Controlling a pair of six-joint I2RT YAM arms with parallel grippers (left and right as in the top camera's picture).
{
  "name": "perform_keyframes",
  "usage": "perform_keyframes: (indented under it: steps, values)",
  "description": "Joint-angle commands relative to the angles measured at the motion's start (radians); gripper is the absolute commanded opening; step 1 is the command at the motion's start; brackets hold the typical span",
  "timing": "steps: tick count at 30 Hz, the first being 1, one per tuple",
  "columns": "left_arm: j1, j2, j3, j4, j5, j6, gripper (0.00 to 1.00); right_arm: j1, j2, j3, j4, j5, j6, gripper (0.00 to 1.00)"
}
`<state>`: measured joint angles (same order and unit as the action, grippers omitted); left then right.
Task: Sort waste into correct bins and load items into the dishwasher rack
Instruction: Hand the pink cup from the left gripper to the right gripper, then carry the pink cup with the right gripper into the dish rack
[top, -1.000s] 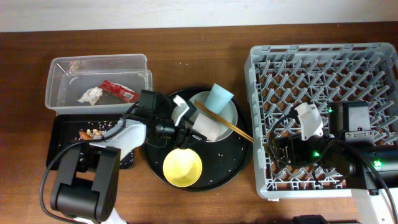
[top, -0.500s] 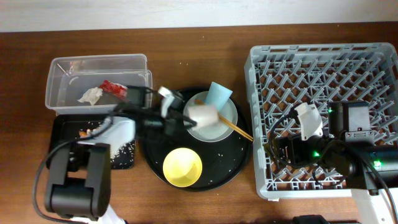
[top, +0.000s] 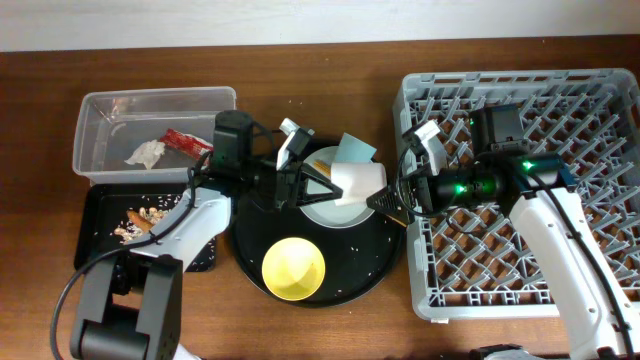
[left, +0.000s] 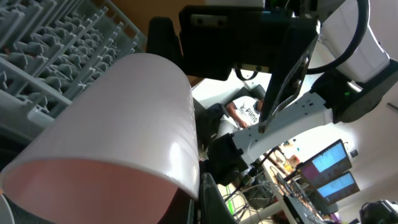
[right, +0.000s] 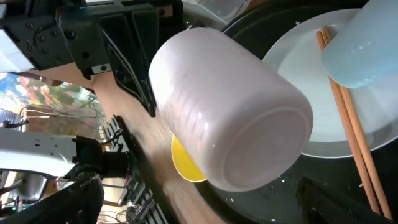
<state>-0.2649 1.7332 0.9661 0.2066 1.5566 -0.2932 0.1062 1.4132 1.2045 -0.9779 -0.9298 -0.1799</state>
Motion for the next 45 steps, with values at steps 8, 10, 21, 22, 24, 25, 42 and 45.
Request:
perform_keyframes:
  steps: [8,10,21,22,24,25,42,45]
  values:
    - [-0.087,-0.025,0.011,0.304,0.018,-0.245,0.0,0.006,0.004,0.011,0.01,0.051,0.001,0.99]
    - [-0.087,-0.026,0.011,0.306,0.018,-0.246,0.0,0.003,0.003,0.011,0.022,0.082,0.0,0.99]
    - [-0.087,-0.026,0.011,0.31,0.018,-0.245,0.0,-0.023,0.003,0.011,-0.04,-0.055,0.001,0.91]
    - [-0.087,-0.026,0.011,0.318,0.017,-0.244,0.0,-0.022,0.003,0.009,-0.061,-0.055,0.005,0.89]
    - [-0.087,-0.026,0.011,0.325,0.018,-0.244,0.0,-0.022,0.003,0.005,-0.08,-0.055,0.005,0.89]
    - [-0.087,-0.026,0.011,0.337,0.018,-0.244,0.0,-0.022,0.003,0.005,-0.072,-0.055,0.005,0.86]
    - [-0.079,-0.026,0.011,0.36,0.018,-0.23,0.36,-0.024,0.003,0.006,0.171,0.241,0.04,0.59]
    - [-0.047,-0.026,0.011,0.369,0.018,-0.23,0.36,-0.024,0.003,0.035,0.183,0.502,0.131,0.59]
